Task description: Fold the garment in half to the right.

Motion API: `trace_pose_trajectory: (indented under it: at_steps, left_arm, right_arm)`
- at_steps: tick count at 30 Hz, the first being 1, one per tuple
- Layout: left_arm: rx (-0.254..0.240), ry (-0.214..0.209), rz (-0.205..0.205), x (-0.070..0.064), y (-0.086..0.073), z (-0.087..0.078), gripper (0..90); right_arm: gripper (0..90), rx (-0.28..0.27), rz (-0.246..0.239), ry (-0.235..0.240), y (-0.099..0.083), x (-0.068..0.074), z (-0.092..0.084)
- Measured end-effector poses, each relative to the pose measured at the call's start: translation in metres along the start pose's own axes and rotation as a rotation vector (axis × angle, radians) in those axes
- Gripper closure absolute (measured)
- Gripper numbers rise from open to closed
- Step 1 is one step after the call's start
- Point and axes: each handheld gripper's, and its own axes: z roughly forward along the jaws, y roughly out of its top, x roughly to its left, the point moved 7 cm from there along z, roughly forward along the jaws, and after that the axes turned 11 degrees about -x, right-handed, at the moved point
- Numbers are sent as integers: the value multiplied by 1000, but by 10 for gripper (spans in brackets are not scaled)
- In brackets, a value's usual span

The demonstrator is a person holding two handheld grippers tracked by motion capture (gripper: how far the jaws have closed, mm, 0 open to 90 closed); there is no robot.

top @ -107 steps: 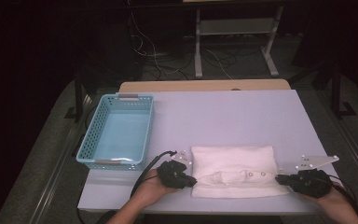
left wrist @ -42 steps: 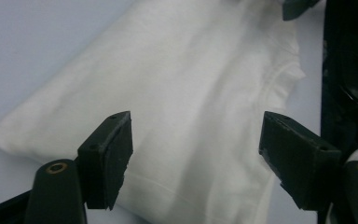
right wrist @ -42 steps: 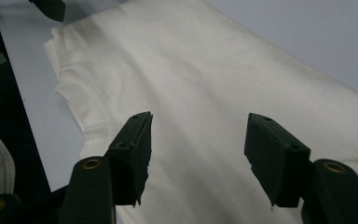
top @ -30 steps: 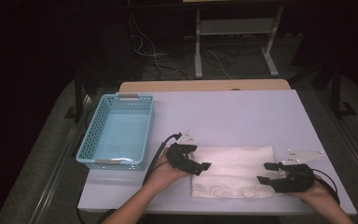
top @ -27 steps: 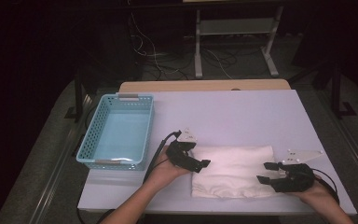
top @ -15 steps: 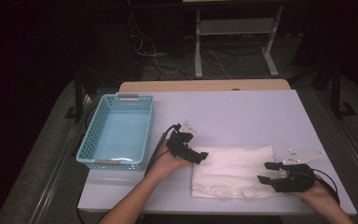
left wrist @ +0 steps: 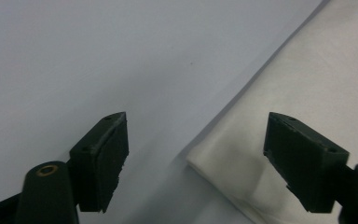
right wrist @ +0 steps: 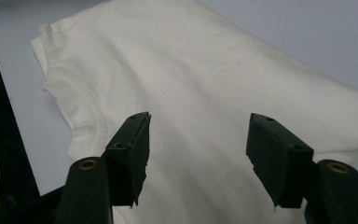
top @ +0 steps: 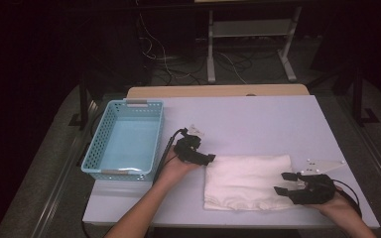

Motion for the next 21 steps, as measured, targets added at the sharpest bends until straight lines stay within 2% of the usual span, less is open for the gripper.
trace_pose_trajectory:
  at_steps: [1,5,10,15,21]
  left_arm:
    - [2,-1,1,0,0,0,301]
    - [13,14,-9,3,-1,-1,418]
    - [33,-9,-25,2,-4,0,521]
    - [74,-20,-9,0,-10,5,623]
    - [83,-24,22,-4,-11,6,742]
  right_arm:
    - [387,0,0,0,0,0,0]
    - [387,0,1,0,0,0,0]
    - [387,1,2,-3,0,0,0]
    - [387,-2,2,-7,1,-1,0]
    - [387,-9,9,-24,5,-5,-1]
